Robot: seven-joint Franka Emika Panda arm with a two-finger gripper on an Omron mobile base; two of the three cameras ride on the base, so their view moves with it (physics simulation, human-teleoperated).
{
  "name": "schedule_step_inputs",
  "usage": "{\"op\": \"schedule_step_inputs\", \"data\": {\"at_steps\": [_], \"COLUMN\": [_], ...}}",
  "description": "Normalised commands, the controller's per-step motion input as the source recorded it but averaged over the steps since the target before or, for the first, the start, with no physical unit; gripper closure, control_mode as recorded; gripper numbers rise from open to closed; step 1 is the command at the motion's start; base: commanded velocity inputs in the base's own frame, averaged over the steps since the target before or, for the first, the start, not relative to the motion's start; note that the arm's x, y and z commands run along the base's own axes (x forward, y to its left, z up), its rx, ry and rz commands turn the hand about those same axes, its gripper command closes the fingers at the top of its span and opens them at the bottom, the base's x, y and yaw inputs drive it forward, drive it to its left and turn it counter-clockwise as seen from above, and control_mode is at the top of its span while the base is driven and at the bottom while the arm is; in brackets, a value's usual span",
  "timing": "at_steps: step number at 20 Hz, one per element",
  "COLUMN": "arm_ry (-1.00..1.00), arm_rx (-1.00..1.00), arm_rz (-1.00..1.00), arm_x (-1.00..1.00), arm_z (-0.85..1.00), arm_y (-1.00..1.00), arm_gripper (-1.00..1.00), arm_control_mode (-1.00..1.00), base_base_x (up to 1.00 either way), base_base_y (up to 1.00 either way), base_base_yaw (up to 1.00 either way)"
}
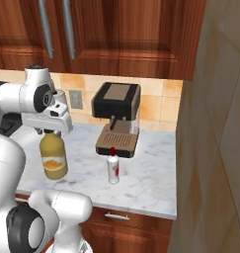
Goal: Place the drinks on the dining counter in a tight cluster.
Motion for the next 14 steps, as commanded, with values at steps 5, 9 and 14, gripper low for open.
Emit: {"op": "schedule_step_inputs", "data": {"at_steps": [5,9,14], "arm_ry": [0.00,0.00,0.00], "arm_rx": [0.00,0.00,0.00], "arm_rz": [0.00,0.00,0.00], "arm_x": [0.00,0.00,0.00], "arm_z": [0.00,0.00,0.00], "arm_y": [0.00,0.00,0.00], "arm_gripper": [1.00,1.00,1.00], "arm_control_mode": [1.00,1.00,1.00], "base_base_x": [-0.57,-0.19,-0.12], "base_base_y": [0.17,0.47,0.40], "base_base_yaw": [0.18,0.56,0.81]}}
